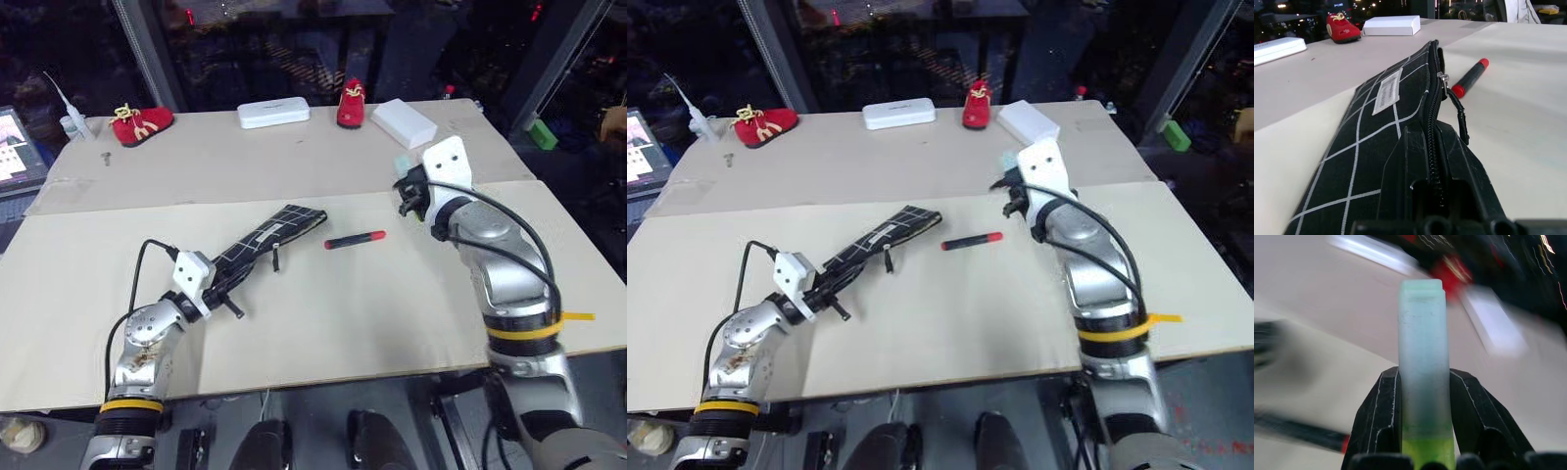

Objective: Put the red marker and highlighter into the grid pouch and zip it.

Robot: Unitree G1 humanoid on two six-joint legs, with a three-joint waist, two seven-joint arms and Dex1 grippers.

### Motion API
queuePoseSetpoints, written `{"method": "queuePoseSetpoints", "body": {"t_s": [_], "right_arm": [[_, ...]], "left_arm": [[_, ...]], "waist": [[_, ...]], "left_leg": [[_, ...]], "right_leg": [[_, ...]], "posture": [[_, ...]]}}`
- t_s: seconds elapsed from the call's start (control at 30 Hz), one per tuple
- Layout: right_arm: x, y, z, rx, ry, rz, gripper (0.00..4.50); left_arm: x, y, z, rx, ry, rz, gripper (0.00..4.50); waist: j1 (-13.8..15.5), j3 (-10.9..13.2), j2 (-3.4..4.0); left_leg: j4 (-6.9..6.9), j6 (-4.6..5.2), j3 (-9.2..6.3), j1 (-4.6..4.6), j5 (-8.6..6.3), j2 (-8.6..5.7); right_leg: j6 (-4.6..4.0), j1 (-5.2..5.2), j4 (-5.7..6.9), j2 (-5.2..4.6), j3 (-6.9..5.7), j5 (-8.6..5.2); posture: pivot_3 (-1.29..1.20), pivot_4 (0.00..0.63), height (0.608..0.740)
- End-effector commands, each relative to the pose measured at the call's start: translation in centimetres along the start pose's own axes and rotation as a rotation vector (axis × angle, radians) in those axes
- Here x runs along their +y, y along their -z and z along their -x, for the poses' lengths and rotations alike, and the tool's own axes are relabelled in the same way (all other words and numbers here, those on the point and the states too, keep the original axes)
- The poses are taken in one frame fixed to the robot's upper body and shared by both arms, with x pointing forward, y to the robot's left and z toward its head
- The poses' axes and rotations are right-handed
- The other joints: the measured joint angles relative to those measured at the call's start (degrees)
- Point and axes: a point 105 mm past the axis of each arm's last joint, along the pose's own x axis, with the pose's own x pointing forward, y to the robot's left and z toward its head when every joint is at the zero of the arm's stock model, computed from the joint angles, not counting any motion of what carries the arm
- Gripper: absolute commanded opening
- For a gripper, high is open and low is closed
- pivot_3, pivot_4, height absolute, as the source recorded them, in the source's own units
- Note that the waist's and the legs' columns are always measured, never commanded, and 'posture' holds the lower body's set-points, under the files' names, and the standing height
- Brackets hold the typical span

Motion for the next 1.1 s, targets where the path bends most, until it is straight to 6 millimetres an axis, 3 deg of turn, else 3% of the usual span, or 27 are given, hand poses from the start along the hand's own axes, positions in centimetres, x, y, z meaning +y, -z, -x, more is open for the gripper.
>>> {"method": "queuePoseSetpoints", "body": {"t_s": [0.03, 0.3, 0.47, 0.73, 1.1], "right_arm": [[2.1, -3.0, 0.2, -0.171, -0.174, 0.242, 0.99], [4.5, -3.7, -1.7, -0.264, -0.277, 0.626, 0.99], [4.4, -3.1, -3.1, -0.272, -0.302, 0.796, 0.99], [6.0, -2.5, -4.4, -0.288, -0.354, 0.896, 0.99], [5.6, -1.5, -5.7, -0.239, -0.335, 0.957, 0.99]], "left_arm": [[1.4, -1.8, 0.9, -0.028, -0.014, -0.049, 0.00], [0.8, -1.9, 0.8, -0.018, 0.023, -0.050, 0.00], [0.7, -2.3, 0.3, -0.029, 0.023, -0.045, 0.00], [0.1, -2.6, -0.2, -0.036, 0.027, -0.037, 0.00], [-0.2, -2.6, -0.3, -0.041, 0.029, -0.031, 0.00]], "waist": [[0.0, 0.0, -0.03], [0.5, 0.1, -0.08], [1.1, 0.1, -0.09], [1.7, 0.1, -0.09], [1.6, 0.1, -0.08]], "left_leg": [[0.00, 0.00, 0.00, 0.01, 0.00, 0.00], [0.00, 0.00, -0.01, 0.43, -0.01, -0.01], [0.00, 0.04, 0.00, 0.31, -0.04, -0.07], [-0.02, 0.05, -0.02, 0.29, -0.06, -0.04], [-0.02, 0.05, -0.02, 0.30, -0.06, -0.06]], "right_leg": [[0.00, 0.00, 0.01, -0.01, 0.00, 0.00], [-0.02, 0.56, -0.27, -0.07, -0.02, 0.01], [-0.03, 0.51, -0.38, -0.16, -0.02, 0.03], [-0.05, 0.48, -0.41, -0.18, -0.02, 0.04], [-0.06, 0.47, -0.38, -0.20, -0.01, 0.05]], "posture": [[0.00, 0.150, 0.740], [0.00, 0.150, 0.740], [0.00, 0.150, 0.740], [0.00, 0.150, 0.740], [0.00, 0.150, 0.740]]}}
